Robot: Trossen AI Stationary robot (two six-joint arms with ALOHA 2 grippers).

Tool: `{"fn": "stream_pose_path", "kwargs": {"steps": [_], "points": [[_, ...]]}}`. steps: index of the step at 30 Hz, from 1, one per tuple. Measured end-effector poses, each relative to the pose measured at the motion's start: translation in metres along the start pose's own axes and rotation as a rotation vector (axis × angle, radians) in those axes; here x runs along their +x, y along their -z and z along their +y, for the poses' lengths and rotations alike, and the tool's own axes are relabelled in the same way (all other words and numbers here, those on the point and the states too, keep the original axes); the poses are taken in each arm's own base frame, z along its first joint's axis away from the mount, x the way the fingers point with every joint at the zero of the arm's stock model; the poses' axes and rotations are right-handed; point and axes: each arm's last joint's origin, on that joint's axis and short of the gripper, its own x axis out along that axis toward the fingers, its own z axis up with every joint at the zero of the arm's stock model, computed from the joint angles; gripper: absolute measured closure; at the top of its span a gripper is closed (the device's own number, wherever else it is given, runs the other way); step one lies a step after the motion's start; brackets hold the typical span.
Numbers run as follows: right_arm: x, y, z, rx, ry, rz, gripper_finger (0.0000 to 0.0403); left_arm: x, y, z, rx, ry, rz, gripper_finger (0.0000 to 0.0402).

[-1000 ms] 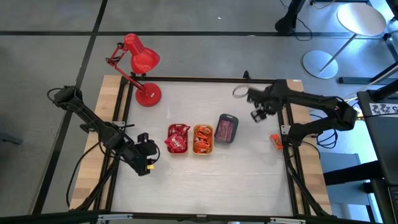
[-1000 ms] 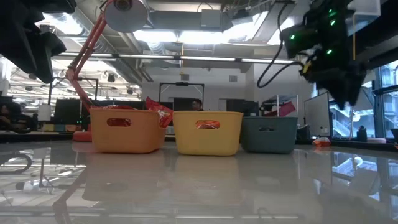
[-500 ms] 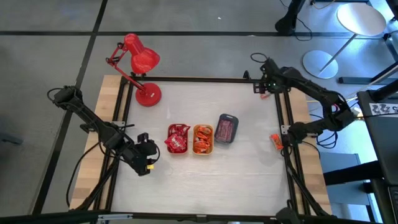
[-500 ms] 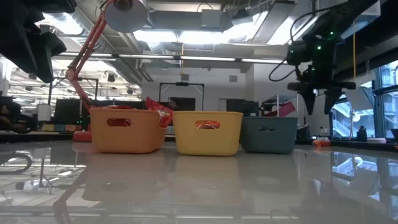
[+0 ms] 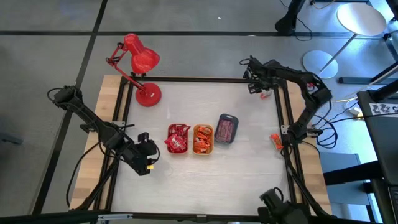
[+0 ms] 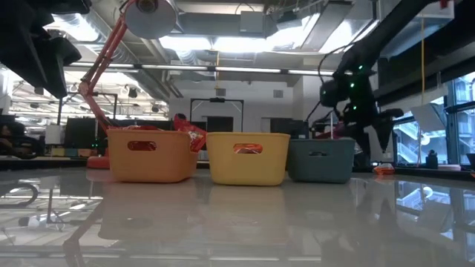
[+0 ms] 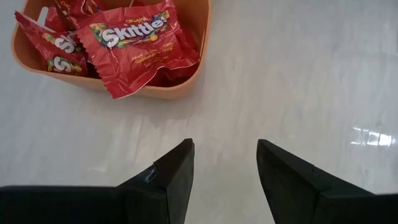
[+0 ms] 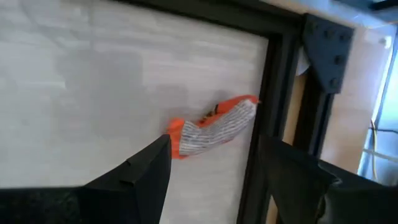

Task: Sort candy
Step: Put the orange candy into the yellow bin

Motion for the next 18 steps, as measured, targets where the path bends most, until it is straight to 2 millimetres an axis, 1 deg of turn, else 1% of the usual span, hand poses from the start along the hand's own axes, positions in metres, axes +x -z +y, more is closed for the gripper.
{"fn": "stream_pose_path", "kwargs": {"steps": [2, 5, 8, 10, 13, 18], "points": [[0.008, -0.007, -0.001, 0.010, -0.017, 0.072, 0.0164, 0.000, 0.000, 0.000, -0.002, 0.000, 0.000, 0.0236], [0.023, -0.015, -0.005, 0.075, -0.031, 0.175, 0.0164, 0.000, 0.000, 0.000, -0.010, 0.000, 0.000, 0.0236], [0.023, -0.025, -0.007, 0.131, -0.051, 0.175, 0.0164, 0.000, 0.000, 0.000, -0.027, 0.000, 0.000, 0.0236], [0.024, -0.025, -0.006, 0.143, -0.057, 0.187, 0.0169, 0.000, 0.000, 0.000, -0.026, -0.001, 0.001, 0.0236], [0.025, -0.028, -0.008, 0.180, -0.065, 0.177, 0.0188, 0.000, 0.000, 0.000, -0.026, -0.001, 0.001, 0.0236], [0.026, -0.028, -0.009, 0.197, -0.077, 0.190, 0.0237, 0.000, 0.000, 0.000, -0.025, -0.001, 0.001, 0.0236]]}}
